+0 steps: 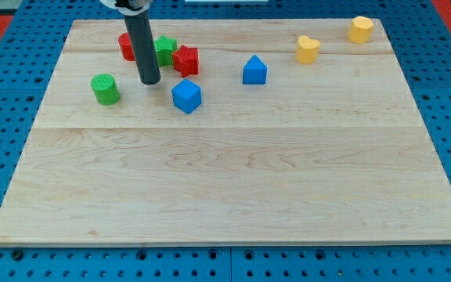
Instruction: Move the red star close to the green circle
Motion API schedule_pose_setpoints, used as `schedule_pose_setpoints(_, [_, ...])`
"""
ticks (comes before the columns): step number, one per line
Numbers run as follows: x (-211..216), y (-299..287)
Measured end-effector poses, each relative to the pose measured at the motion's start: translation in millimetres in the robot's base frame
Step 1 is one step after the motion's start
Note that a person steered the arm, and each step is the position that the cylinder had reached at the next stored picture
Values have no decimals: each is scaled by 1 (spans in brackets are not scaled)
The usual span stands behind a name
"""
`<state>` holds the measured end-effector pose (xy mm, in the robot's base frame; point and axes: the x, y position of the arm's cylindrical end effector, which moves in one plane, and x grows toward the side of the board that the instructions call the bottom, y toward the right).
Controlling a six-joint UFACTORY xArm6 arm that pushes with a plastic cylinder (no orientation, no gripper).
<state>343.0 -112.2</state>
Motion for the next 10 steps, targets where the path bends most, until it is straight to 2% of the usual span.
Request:
schedule_pose_setpoints(1, [17, 31])
schedule_pose_setpoints(2, [33, 31])
schedule_pose_setpoints(3, [28, 26])
schedule_pose_setpoints(4, [4, 17])
schedule_pose_setpoints(5, [4, 55])
schedule_pose_setpoints(7, [-40, 91])
schedule_pose_setpoints(9, [-90, 76])
schedule_pose_setpoints(10, [-53, 46])
